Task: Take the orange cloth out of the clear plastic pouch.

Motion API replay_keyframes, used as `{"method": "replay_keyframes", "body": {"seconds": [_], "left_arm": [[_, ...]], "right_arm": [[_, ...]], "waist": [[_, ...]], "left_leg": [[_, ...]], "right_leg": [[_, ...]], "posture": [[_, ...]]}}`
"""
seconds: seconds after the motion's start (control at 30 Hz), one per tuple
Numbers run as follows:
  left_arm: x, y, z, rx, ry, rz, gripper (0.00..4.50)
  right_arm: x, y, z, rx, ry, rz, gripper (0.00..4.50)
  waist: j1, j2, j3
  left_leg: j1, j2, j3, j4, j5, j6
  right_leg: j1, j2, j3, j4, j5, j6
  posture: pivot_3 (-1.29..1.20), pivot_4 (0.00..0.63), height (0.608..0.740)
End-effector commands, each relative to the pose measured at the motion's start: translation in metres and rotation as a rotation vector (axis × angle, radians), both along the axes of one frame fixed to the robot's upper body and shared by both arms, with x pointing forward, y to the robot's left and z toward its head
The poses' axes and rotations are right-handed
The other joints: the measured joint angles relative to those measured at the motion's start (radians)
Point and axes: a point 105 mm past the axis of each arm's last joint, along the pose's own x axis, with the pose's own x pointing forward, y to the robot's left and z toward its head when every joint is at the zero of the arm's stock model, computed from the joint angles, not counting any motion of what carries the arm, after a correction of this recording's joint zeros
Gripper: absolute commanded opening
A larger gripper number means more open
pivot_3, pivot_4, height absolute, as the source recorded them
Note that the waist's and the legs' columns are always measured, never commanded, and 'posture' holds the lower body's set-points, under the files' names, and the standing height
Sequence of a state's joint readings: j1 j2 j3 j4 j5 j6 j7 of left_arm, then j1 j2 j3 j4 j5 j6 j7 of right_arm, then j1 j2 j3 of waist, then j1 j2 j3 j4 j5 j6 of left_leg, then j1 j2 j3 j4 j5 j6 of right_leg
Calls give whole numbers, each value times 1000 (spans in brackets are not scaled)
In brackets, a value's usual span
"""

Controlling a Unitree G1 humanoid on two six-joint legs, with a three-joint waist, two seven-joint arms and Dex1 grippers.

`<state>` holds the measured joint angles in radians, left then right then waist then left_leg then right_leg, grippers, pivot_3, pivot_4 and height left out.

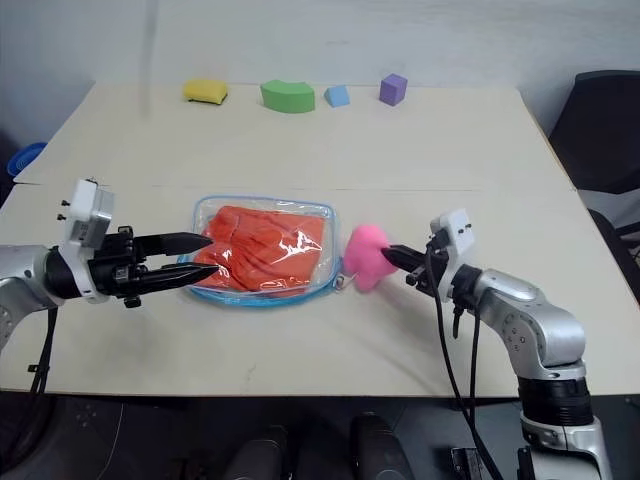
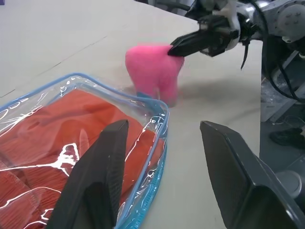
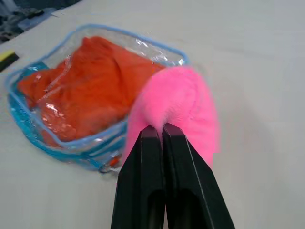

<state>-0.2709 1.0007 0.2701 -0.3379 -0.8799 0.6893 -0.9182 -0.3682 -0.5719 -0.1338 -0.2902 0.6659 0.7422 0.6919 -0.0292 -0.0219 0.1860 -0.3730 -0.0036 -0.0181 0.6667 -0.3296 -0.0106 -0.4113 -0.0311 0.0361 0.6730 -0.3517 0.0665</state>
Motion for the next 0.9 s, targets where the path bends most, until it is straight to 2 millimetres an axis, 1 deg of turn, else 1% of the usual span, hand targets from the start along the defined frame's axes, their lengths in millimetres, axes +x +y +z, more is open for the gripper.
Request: {"method": "replay_keyframes", "body": {"seconds": [0.03, 0.1, 0.17, 0.27, 0.33, 0.47, 0.53, 0.63, 0.67, 0.8, 0.9], "left_arm": [[-1, -5, 4, 30, -47, -20, 2537], [0, -7, 2, 39, -45, -26, 2537], [1, -9, 0, 48, -41, -38, 2537], [4, -13, -3, 53, -32, -59, 2537], [8, -17, -6, 62, -30, -78, 2537], [14, -27, -13, 76, -32, -112, 2537], [14, -34, -19, 99, -35, -137, 2537], [11, -43, -31, 151, -25, -205, 2537], [10, -45, -34, 164, -25, -221, 2537], [3, -60, -48, 255, -13, -356, 2537], [7, -64, -65, 365, -53, -414, 2537]], "right_arm": [[-33, 26, 33, -84, -227, 197, 7], [-48, 42, 31, -172, -308, 305, 7], [-60, 55, 24, -265, -369, 412, 7], [-75, 64, 7, -396, -409, 581, 7], [-76, 67, -14, -502, -416, 652, 7], [-66, 77, -51, -634, -447, 693, 7], [-62, 82, -62, -656, -466, 691, 7], [-58, 87, -65, -660, -500, 673, 684], [-58, 88, -65, -658, -505, 675, 1008], [-63, 82, -59, -666, -536, 663, 2377], [-65, 79, -55, -674, -564, 648, 3421]], "waist": [[0, 0, 0], [0, 0, 0], [1, 0, 0], [1, 0, 0], [2, 0, 0], [2, -1, 0], [-1, -1, 0], [-3, -1, 0], [-3, -1, 0], [2, -1, 0], [3, -1, 0]], "left_leg": [[0, 0, 0, 0, 0, 0], [0, 0, 0, 0, 0, 0], [0, 0, 0, 0, 0, 0], [0, 0, 0, 0, 0, 0], [0, 0, 0, 0, 0, 0], [0, -1, 0, 1, 0, 0], [1, -1, 0, 1, 1, -2], [1, 0, 1, 1, 3, -5], [1, 0, 1, 1, 3, -5], [1, 0, 0, 1, 3, -6], [1, -1, 0, 1, 3, -6]], "right_leg": [[0, 0, 0, 0, 0, 0], [0, 0, 0, 0, 0, 0], [0, 0, 0, -1, 0, 0], [1, 0, 0, -1, 0, 0], [1, 0, 0, -1, 0, 0], [1, 0, 0, -1, 0, 0], [1, 0, 0, -1, 0, 0], [1, 1, 1, 0, 0, 0], [1, 1, 1, 0, 0, 0], [1, 1, 0, 0, 0, 0], [2, 0, 0, 0, 0, 0]], "posture": [[0, 150, 740], [0, 150, 740], [0, 150, 740], [0, 150, 740], [0, 150, 740], [0, 150, 740], [0, 150, 740], [0, 150, 740], [0, 150, 740], [0, 150, 740], [0, 150, 740]]}}
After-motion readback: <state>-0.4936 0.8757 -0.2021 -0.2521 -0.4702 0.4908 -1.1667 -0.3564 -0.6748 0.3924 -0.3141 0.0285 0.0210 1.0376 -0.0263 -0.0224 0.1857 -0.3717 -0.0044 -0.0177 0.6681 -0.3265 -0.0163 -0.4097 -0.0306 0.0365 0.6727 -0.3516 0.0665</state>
